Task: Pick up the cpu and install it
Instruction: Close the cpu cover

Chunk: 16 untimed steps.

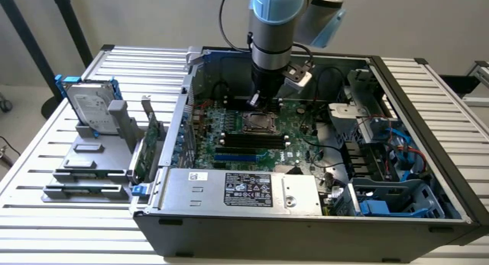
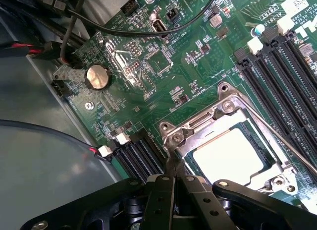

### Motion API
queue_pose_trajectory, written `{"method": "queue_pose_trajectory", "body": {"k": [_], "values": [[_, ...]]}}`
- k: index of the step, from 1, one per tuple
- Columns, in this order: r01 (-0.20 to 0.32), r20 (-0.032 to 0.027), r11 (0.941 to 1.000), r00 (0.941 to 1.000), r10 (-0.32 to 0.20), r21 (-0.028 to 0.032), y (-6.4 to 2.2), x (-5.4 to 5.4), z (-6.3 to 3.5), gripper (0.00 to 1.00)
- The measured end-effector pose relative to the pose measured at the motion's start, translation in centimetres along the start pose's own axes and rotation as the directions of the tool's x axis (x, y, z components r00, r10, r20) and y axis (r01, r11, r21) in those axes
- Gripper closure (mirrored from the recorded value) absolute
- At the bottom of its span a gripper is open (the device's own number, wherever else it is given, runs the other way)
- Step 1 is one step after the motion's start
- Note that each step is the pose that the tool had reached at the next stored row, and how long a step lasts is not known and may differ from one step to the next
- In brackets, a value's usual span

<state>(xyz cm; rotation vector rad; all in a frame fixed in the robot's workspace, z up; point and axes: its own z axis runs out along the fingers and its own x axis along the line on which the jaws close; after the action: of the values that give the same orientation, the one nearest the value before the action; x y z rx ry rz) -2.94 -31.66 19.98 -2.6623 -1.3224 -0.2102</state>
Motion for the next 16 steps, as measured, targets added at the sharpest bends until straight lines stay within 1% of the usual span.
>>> {"method": "queue_pose_trajectory", "body": {"k": [4,7,11,16], "values": [[-0.001,0.0018,1.0000,1.0000,0.001,0.0017,0.13,-0.2,-0.31,0.89],[-0.001,0.0018,1.0000,1.0000,0.001,0.0020,0.02,-0.5,-0.59,0.89],[-0.001,0.0018,1.0000,1.0000,0.001,0.0020,-0.19,-1.2,-1.09,0.89],[-0.001,0.0019,1.0000,1.0000,0.001,0.0020,-0.13,-2.2,-1.76,0.89]]}}
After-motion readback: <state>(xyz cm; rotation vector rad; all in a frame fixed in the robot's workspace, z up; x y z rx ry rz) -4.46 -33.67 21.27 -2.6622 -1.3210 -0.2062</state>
